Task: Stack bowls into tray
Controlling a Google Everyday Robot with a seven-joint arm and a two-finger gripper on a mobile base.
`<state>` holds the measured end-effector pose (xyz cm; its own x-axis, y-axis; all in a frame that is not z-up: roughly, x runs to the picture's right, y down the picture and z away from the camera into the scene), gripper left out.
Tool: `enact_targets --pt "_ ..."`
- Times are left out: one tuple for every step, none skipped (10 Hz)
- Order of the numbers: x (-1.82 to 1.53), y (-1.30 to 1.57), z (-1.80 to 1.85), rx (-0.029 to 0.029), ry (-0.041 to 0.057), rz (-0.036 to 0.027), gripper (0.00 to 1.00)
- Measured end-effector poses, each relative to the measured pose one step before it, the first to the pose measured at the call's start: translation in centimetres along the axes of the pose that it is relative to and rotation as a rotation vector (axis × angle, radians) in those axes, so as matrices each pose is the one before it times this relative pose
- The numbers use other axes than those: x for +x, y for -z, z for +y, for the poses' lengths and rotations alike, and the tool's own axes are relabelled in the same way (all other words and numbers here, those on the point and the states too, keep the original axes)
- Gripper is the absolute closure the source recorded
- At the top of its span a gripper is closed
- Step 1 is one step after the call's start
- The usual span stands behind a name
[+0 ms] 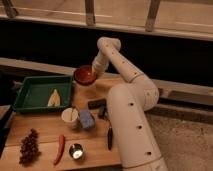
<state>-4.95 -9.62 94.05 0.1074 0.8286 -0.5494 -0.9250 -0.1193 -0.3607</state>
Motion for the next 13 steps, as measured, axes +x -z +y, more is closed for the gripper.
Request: enact_targets --pt "-0.25 0.181 0.924 0.00124 0.02407 -0.00006 1.0" --pt "-0.289 -0.145 1.402 -0.00071 0.03169 0.00813 1.0" --pt "-0.099 -0.536 1.507 -0.00163 0.03567 0.01907 1.0" --pt "-0.115 -0.54 1.391 -0.00356 0.02229 0.01426 1.0" --pt "0.008 -0.041 0.074 0.00111 0.00259 0.00276 1.0" --pt "0.036 0.198 -0.415 0.00188 -0.00428 -0.00207 1.0" --pt "-0.012 -0.159 0.28 -0.00085 0.00333 0.00195 1.0" --pt "-0.018 -0.018 0.089 -0.00057 0.00069 -0.00007 1.0" --pt "0.011 0.049 -0.131 0.00037 -0.0016 -0.00068 1.0" --pt "0.023 0.076 -0.204 0.0007 -0.00223 -0.00082 1.0" --pt "-0.005 -0.037 0.054 -0.0003 0.00057 0.00025 1.0" --pt "-0.041 -0.06 0.222 -0.00036 0.00257 0.00038 1.0" --pt "0.001 -0.028 0.038 -0.00012 0.00064 0.00034 1.0"
